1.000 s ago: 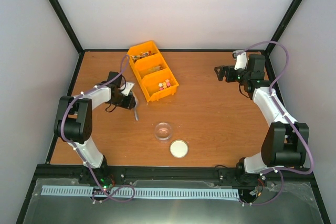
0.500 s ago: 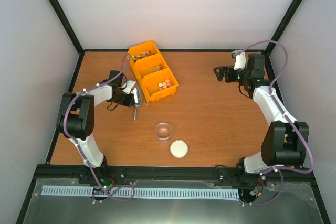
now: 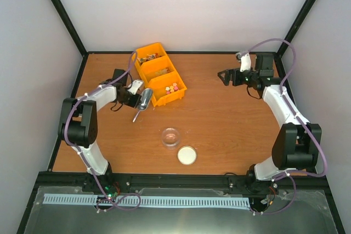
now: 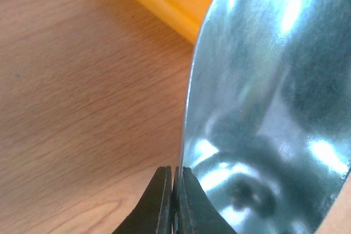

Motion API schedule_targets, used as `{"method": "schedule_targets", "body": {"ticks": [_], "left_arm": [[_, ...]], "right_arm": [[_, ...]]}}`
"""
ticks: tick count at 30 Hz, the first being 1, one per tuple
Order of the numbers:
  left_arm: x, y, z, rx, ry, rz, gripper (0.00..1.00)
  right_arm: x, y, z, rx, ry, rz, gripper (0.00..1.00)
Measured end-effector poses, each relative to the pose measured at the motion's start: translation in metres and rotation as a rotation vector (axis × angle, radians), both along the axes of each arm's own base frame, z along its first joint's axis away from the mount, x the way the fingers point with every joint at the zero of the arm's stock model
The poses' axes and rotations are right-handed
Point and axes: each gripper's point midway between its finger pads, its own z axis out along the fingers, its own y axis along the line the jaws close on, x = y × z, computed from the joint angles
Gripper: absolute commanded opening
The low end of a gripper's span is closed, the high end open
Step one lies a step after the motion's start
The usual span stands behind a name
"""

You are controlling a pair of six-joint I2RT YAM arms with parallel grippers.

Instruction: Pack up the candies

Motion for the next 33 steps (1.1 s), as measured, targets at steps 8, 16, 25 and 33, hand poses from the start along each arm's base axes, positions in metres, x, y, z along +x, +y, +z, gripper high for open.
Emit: {"method": "schedule_targets", "body": {"ticks": [8,16,25,33], "left_arm": [[-0.005,-0.014,0.076,0.043,-0.133,-0.223,0.01],[-0.058,-0.070,0.111,0.125,-0.218,-0.515,0.01],[-0.087,-0.103,0.112,0.238,-0.258,-0.669,0.01],[-0.094,-0.108,0.115,0.273,-0.262,-0.696,0.01]], "right_arm": [[-0.028,0.070,0.009,0.025,0.083,0.284,0.91],[-0.070,0.136,0.009,0.047,0.179,0.485,0.74],[-0.124,0.196,-0.007,0.090,0.317,0.667,0.58],[-0.143,0.210,-0.024,0.079,0.383,0.695,0.46]]}}
